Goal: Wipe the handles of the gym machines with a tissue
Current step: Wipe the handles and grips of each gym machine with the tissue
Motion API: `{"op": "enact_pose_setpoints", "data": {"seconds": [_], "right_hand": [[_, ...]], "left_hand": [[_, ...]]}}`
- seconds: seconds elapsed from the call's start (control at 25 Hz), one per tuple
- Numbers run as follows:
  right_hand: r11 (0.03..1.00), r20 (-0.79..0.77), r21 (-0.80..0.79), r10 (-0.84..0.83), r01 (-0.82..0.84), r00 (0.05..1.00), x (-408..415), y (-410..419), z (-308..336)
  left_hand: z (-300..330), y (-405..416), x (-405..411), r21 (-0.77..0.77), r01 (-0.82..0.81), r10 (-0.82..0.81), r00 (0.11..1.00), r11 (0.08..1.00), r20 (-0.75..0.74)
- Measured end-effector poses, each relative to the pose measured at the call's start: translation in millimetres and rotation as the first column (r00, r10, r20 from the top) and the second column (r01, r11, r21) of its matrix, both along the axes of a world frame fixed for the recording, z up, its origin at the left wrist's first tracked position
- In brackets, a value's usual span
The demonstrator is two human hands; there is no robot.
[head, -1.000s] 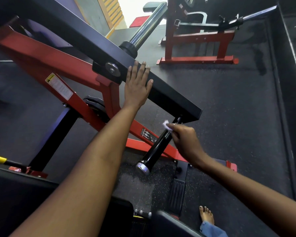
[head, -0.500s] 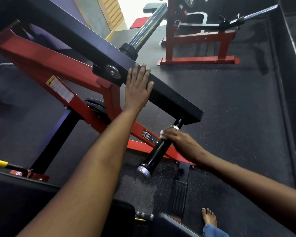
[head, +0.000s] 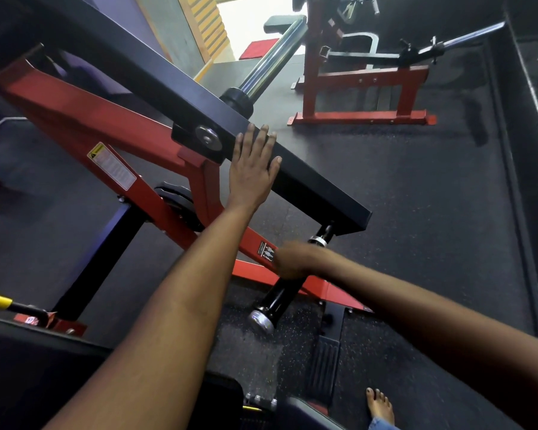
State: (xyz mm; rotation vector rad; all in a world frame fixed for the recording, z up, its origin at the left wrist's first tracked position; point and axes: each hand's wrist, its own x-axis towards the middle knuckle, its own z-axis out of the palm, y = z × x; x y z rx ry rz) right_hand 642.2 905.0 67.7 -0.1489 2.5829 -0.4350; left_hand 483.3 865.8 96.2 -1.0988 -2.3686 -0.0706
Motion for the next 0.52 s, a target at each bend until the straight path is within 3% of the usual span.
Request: {"op": "enact_pose_setpoints", "data": {"seconds": [0.08, 0.16, 0.24, 0.28, 0.36, 0.44, 0.52], "right_hand": [[0.977, 0.102, -0.011, 0.212, -0.212, 0.972, 1.0, -39.4, 4.4], [0.955, 0.048, -0.028, 0.297, -0.296, 0.954, 5.9, -54.7, 3.9], [0.953, -0.071, -0.241, 0.17, -0.183, 0.983, 23.2, -46.0, 4.2], [0.922, -0.205, -0.34, 0.118, -0.184, 0.972, 37.7, -39.1, -1.1], [0.847, -0.494, -0.449, 0.031, -0.286, 0.869, 72.9, -25.9, -19.0], [0.829, -0.628, -0.423, 0.022, -0.365, 0.778, 105.6, -15.0, -43.9], [0.844, -0.667, -0.402, -0.004, -0.356, 0.745, 133.1, -5.6, -65.7]], "left_hand": [[-0.4, 0.2, -1.6, 0.017, 0.01, -0.01, 1.0, 1.0, -0.007], [1.1, 1.5, -3.0, 0.034, 0.024, -0.023, 1.0, 0.999, -0.019], [2.0, 3.7, -2.6, 0.044, 0.04, -0.038, 0.999, 0.998, -0.033], [1.2, 4.0, -1.9, 0.044, 0.046, -0.044, 0.998, 0.998, -0.037], [-0.5, 3.3, -2.7, 0.045, 0.054, -0.051, 0.997, 0.998, -0.05], [-0.7, 1.4, -5.0, 0.046, 0.05, -0.047, 0.998, 0.998, -0.051], [1.3, 0.3, -5.9, 0.042, 0.041, -0.038, 0.998, 0.998, -0.049]]}}
